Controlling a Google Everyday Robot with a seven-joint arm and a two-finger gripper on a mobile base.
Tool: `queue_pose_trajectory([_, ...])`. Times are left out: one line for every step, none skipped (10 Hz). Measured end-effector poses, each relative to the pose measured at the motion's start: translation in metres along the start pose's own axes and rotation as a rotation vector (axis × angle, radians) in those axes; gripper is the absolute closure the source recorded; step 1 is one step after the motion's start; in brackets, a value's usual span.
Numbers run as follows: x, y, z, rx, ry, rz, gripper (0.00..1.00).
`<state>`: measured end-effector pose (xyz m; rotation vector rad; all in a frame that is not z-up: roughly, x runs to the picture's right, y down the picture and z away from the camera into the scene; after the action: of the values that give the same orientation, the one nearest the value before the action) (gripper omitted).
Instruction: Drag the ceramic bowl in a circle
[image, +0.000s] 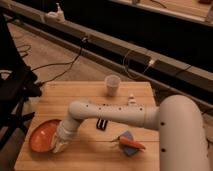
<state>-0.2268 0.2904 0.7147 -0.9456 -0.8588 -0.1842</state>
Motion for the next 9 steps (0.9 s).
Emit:
queue_pose_trajectory([0.017,0.017,-0.013,0.014,0.030,0.069,1.00])
queue_pose_trajectory([0.034,0.030,-0.026,0.029,0.057,0.127,1.00])
queue_pose_trajectory([0.046,0.037,-0.037,0.041,0.076,0.165,1.00])
queue_pose_trajectory([0.061,0.042,-0.052,0.048,0.102,0.197,1.00])
queue_pose_trajectory([0.074,0.038,-0.067,0.051,0.123,0.211,1.00])
queue_pose_trajectory([0.081,0.028,-0.076,0.045,0.135,0.204,1.00])
queue_pose_trajectory([0.085,0.012,-0.081,0.038,0.138,0.184,1.00])
queue_pose_trajectory([0.088,-0.007,-0.083,0.025,0.142,0.158,1.00])
queue_pose_trajectory([0.086,-0.030,-0.081,0.009,0.142,0.121,1.00])
